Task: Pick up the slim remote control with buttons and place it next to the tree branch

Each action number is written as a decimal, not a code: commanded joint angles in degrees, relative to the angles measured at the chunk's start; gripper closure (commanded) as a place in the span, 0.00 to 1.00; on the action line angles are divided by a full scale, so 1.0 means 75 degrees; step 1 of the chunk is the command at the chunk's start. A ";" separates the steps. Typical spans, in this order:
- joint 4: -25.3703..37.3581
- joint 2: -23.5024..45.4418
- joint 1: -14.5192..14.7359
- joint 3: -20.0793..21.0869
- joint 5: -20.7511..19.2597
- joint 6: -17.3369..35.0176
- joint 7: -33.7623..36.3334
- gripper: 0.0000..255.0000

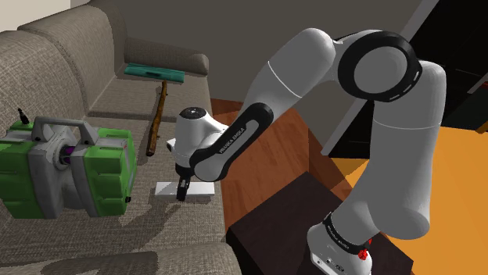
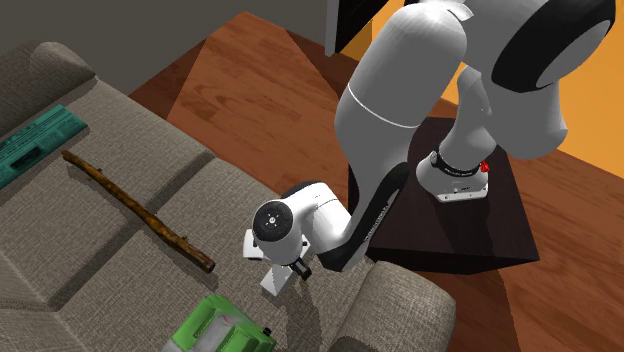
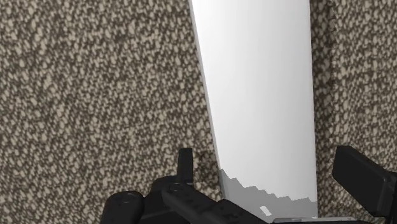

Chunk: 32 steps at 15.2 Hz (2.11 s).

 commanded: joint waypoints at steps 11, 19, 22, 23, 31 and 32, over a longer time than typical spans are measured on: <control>-0.0002 0.0001 -0.0002 -0.0001 0.0000 0.0003 -0.0002 1.00; -0.0109 -0.0580 -0.0130 0.0170 0.0190 -0.0467 -0.0126 1.00; -0.0140 -0.0861 -0.0187 0.0246 0.0294 -0.0713 -0.0194 1.00; -0.0147 -0.0953 -0.0205 0.0270 0.0329 -0.0797 -0.0217 1.00; -0.0140 -0.1659 -0.0321 0.0428 0.0609 -0.1491 -0.0398 1.00; -0.0132 -0.1742 -0.0333 0.0444 0.0643 -0.1581 -0.0420 1.00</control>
